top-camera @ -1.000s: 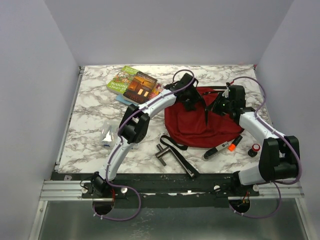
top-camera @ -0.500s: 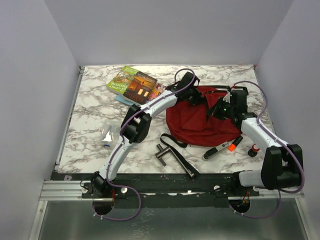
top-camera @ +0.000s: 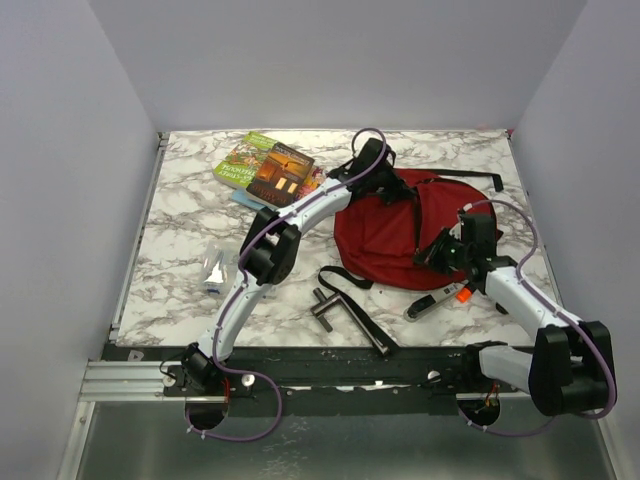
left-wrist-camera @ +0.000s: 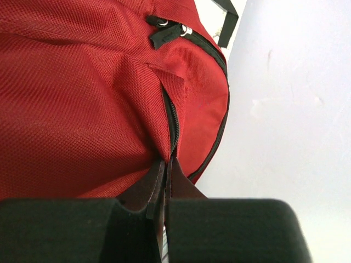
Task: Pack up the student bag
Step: Unzip the student bag at the center of the board, then pick up the stationery from the center of the board.
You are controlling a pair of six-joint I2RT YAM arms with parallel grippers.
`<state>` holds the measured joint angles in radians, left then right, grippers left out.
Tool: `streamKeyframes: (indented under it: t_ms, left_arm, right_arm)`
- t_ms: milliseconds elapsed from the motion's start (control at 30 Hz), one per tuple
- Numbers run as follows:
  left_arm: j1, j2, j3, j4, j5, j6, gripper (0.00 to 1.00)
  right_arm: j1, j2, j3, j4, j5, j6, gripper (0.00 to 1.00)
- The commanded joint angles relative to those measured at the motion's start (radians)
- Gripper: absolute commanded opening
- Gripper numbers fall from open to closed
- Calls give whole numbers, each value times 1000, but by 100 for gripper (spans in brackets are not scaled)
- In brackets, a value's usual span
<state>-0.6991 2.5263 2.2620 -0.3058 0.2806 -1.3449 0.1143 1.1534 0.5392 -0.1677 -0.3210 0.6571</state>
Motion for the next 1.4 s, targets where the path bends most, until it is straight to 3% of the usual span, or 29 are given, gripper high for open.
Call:
streamKeyframes:
  t_ms: [0, 200, 367, 600, 867, 1067, 1200, 1367]
  left_arm:
    - [26, -77, -33, 67, 134, 95, 0]
    - [33, -127, -93, -10, 172, 219, 0]
    - [41, -118, -95, -34, 212, 224, 0]
    - [43, -87, -32, -72, 248, 244, 20]
    - [46, -144, -22, -191, 264, 320, 56]
    - [47, -357, -160, -291, 266, 470, 79]
    - [55, -532, -289, -348, 242, 592, 86]
    - [58, -691, -416, -380, 216, 735, 91]
  right_arm:
    - [4, 60, 90, -67, 16, -52, 2]
    - [4, 67, 195, -108, 36, -153, 22]
    - [4, 60, 269, -188, 76, -180, 41]
    - [4, -28, 291, -353, 290, -66, 66]
    - [4, -34, 316, -573, 578, 70, 69]
    - [4, -82, 300, -672, 660, 170, 78]
    - [2, -105, 260, -704, 685, 247, 80]
    - [-4, -119, 221, -694, 770, 312, 72]
